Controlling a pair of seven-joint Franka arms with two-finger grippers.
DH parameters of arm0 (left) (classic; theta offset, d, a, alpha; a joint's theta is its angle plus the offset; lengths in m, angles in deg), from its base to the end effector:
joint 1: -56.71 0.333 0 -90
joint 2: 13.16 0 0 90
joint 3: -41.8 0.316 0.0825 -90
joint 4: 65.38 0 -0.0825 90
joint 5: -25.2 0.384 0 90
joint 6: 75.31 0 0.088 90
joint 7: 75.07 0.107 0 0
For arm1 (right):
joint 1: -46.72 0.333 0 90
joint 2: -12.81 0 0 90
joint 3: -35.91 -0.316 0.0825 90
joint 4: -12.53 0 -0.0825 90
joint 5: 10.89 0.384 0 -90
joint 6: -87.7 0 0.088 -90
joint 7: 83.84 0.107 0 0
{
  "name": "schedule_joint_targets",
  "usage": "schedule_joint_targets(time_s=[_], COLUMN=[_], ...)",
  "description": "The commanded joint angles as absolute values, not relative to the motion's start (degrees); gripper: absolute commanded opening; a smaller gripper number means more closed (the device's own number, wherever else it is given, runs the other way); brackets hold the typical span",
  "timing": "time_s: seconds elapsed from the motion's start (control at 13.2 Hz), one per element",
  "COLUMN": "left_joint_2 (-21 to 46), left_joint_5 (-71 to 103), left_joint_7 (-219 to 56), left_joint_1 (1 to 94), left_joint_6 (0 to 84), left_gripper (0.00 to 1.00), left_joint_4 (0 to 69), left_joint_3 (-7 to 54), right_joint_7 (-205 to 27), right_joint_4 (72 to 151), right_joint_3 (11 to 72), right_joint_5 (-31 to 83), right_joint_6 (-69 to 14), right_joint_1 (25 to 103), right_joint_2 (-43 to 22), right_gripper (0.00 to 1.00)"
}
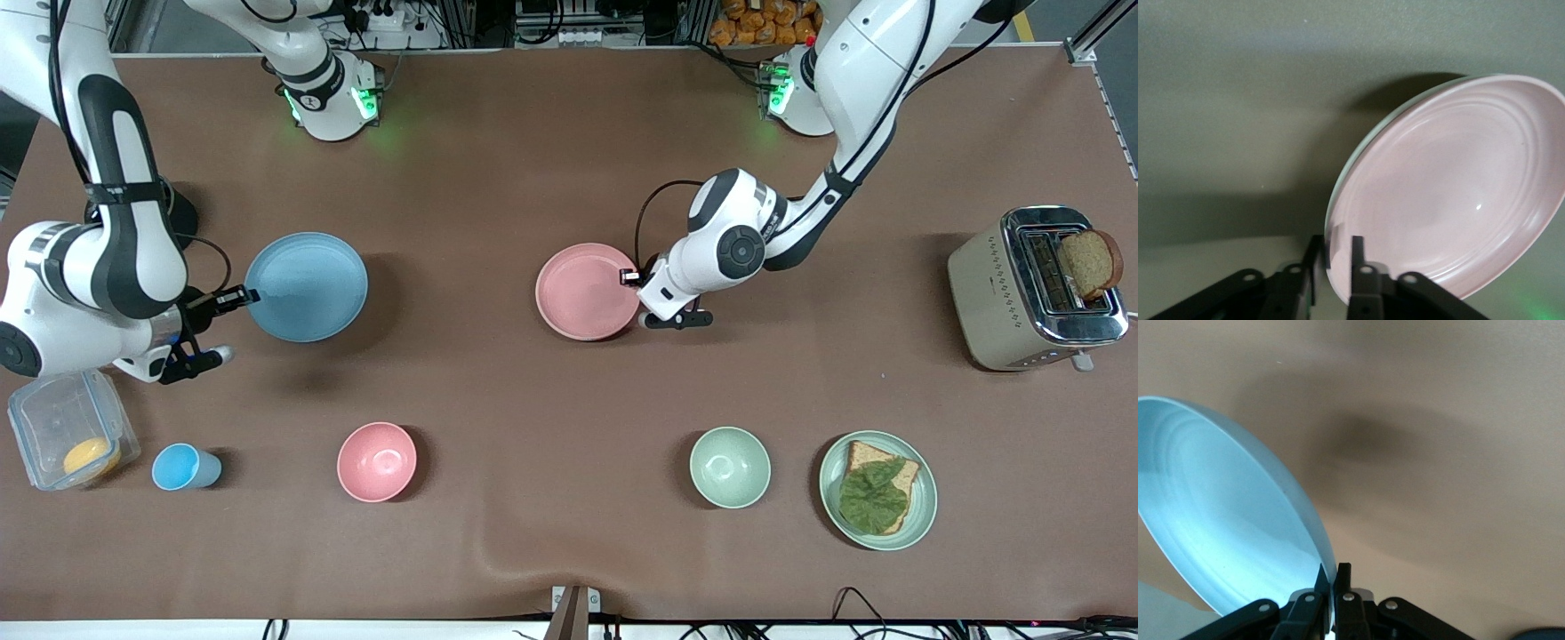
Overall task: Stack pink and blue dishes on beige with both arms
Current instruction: 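Open the left gripper and withdraw while the right gripper lifts the blue plate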
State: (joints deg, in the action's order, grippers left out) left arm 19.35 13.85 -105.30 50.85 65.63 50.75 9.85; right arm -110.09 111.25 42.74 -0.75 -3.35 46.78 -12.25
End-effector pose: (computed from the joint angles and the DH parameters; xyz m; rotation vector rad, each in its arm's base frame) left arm 0.4730 -0.3614 0.2002 2.8092 0.1284 -0.4101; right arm 0.5892 -0.0461 0.3039 -2.7488 -0.3895 0.7263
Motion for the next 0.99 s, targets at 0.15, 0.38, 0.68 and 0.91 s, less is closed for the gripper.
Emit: schedule_joint_targets(time_s=[0.15, 0.38, 0.68, 0.91], left_joint_2=[15.2, 5.9, 2.0, 0.9], left_joint_5=[13.3, 13.6, 22.9, 32.0], left_joint_7=[-105.6, -105.0, -104.1, -103.8], left_joint_1=[51.8, 55.7, 64.3, 66.8], left_joint_6=[65.2, 54.1, 32.1, 23.4], left_gripper=[1.00, 1.00, 1.00, 1.00], left_joint_4=[50.2, 47.1, 32.0, 23.6], left_joint_3=[9.6, 10.1, 10.1, 10.1], right_joint_7=[-109.2, -105.9, -98.3, -89.8], right_joint_4=[108.6, 108.1, 107.7, 107.7], right_joint_3=[43.0, 43.0, 43.0, 43.0], right_joint_5=[1.1, 4.4, 7.7, 15.4], right_joint_6=[-1.1, -0.4, 0.3, -0.4], right_joint_1=[48.5, 50.4, 57.9, 63.6], right_joint_2=[-13.6, -13.6, -14.2, -15.2], right_gripper=[0.00, 0.00, 0.00, 0.00])
